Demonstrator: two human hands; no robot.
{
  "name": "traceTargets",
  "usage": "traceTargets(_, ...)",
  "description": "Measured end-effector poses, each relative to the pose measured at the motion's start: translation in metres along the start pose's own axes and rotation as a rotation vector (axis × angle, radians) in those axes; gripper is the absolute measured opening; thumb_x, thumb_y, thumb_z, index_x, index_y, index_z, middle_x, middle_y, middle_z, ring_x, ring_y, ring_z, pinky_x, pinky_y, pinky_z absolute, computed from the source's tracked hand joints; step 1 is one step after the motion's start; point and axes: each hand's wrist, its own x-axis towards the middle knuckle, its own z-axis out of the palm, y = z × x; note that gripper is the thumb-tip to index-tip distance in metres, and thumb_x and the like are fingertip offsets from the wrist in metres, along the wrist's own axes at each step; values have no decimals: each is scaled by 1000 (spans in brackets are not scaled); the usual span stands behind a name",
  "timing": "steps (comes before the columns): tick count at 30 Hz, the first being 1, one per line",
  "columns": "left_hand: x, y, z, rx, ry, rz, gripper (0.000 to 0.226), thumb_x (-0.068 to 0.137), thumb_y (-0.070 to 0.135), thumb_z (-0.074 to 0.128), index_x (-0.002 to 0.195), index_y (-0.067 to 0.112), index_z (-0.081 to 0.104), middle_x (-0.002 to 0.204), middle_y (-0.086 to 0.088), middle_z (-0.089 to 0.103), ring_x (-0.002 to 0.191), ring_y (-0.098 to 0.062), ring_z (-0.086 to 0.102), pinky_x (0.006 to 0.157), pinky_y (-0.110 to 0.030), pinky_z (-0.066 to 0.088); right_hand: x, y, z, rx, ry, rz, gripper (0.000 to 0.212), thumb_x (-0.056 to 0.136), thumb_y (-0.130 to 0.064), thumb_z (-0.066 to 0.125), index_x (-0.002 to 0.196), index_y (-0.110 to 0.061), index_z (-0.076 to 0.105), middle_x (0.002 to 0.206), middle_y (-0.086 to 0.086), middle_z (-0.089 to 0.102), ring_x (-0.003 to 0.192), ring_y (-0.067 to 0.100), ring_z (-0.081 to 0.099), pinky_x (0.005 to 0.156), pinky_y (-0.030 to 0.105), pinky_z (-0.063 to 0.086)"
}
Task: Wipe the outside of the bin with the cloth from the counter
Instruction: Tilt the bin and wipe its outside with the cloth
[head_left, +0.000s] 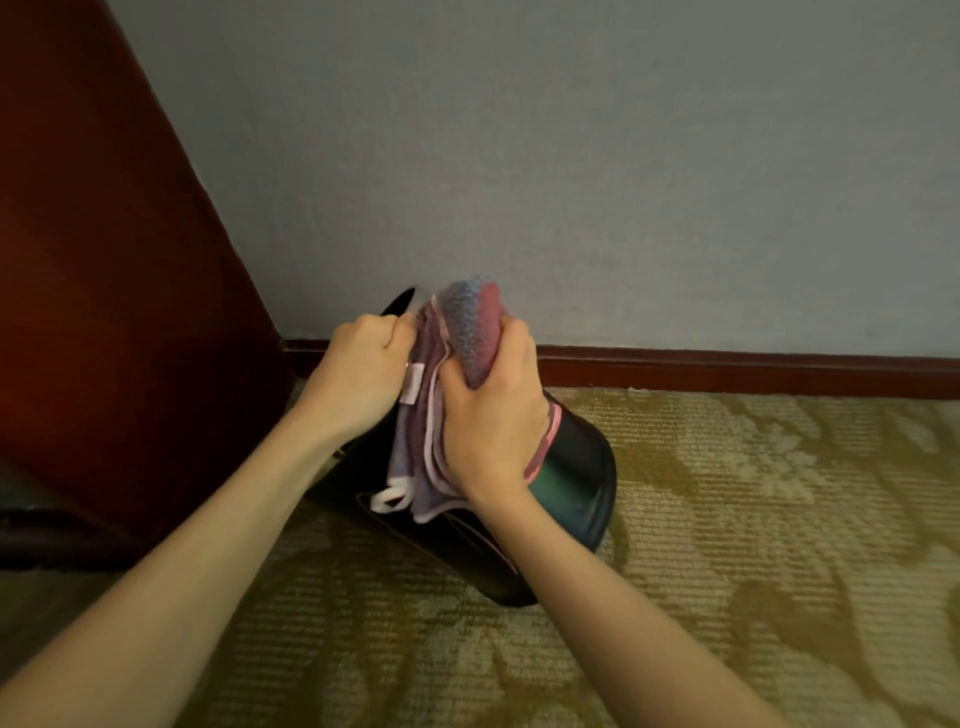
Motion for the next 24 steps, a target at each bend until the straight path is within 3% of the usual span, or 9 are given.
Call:
traceTargets(4,-6,1,-3,50,-32,59,47,98,10,37,53,21,29,58,-9,45,68,-40,55,61,-39,31,13,6,1,-17,-30,3,30,80,-34,61,100,-15,48,95,4,60,77,28,60,61,41,47)
traceTargets(9,-12,-4,-4,27,-7,41,46,99,17,37,53,8,36,51,-8,42,58,-30,43,56,-36,20,51,24,5,-65,-128,190,30,79,-45,60,88,-20,46,83,2,61,75,32,61,65,38,47)
traceTargets(11,-18,-5,-4,12,-4,37,46,99,21,37,59,0,43,57,-18,49,58,-30,47,58,-41,28,69,36,5,-89,-243,298,36,77,-52,62,91,-21,51,86,2,60,81,32,61,68,36,45)
traceTargets(15,-28,2,0,-6,-12,67,47,99,23,36,60,0,47,59,-18,52,59,-29,51,58,-42,34,86,60,1,-134,-370,421,44,78,-49,64,107,-17,58,107,13,65,97,36,61,74,35,43)
traceTargets(20,-25,17,7,42,10,71,48,99,21,35,52,12,36,54,-9,44,58,-33,48,57,-40,32,73,62,-11,-190,-223,386,33,81,-48,59,93,-19,49,99,12,66,91,38,61,70,36,41)
traceTargets(24,-9,17,8,59,19,-24,47,100,23,34,54,9,37,71,-28,55,74,-43,52,66,-46,37,35,48,-18,-158,-4,227,27,82,-40,59,91,-19,45,92,5,62,77,29,60,59,33,36)
